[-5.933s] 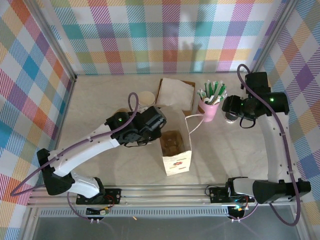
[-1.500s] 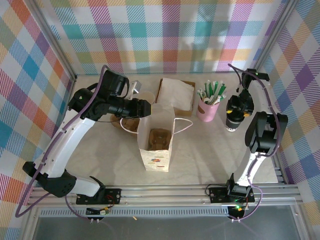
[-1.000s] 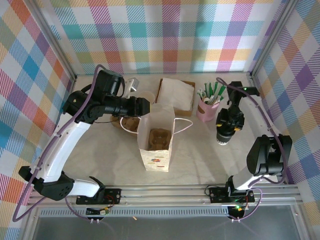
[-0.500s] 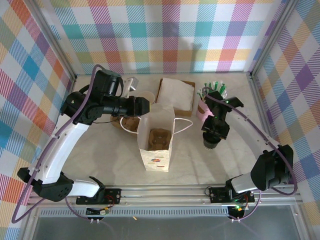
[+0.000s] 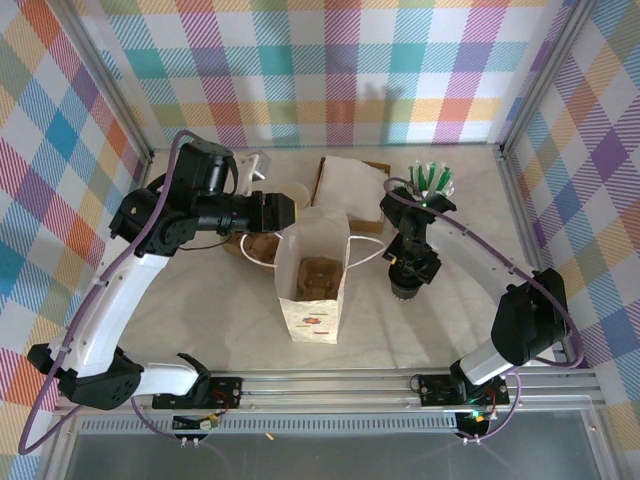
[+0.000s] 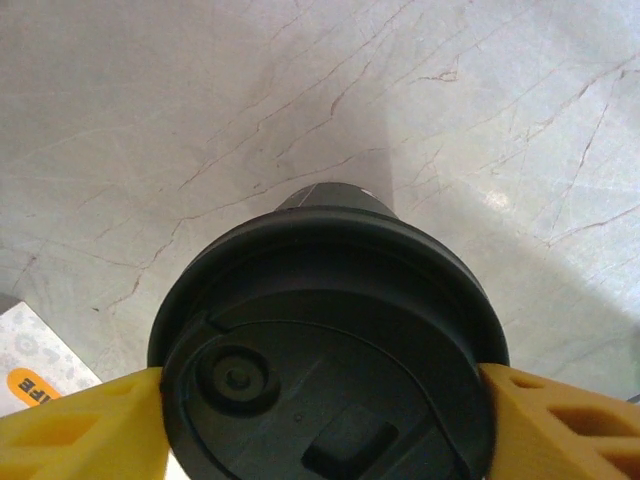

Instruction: Pack the takeout coffee

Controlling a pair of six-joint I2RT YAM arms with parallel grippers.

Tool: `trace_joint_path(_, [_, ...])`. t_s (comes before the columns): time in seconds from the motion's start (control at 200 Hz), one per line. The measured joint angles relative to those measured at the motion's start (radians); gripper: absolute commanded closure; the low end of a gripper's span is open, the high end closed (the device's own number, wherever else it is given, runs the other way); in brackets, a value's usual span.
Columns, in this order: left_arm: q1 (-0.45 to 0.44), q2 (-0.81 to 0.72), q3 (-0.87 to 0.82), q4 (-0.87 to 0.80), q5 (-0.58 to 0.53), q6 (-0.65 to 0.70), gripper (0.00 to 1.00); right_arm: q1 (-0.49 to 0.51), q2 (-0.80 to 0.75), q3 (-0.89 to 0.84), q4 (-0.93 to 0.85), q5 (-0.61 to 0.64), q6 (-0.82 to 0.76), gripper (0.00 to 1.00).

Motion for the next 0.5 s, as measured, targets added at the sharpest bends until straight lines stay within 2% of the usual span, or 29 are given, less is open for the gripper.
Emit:
trace_joint_path(0.105, [0.0, -0.001, 0.0, 0.0, 0.0, 0.0, 0.49, 0.0, -0.003, 0.0, -0.006, -0.001, 0.019, 0.07])
trace_joint_path(0.13, [0.0, -0.001, 0.0, 0.0, 0.0, 0.0, 0.49, 0.0, -0.006, -0.002, -0.006, -0.001, 0.019, 0.0])
trace_joint_path(0.405, [0.0, -0.001, 0.0, 0.0, -0.009, 0.0, 0.49, 0.0, -0.116, -0.024, -0.021, -0.034, 0.023, 0.0])
trace_joint_path(0.5, [0.0, -0.001, 0.001, -0.001, -0.019, 0.0, 0.48, 0.0, -0.161, -0.017, -0.066, -0.029, 0.008, 0.03])
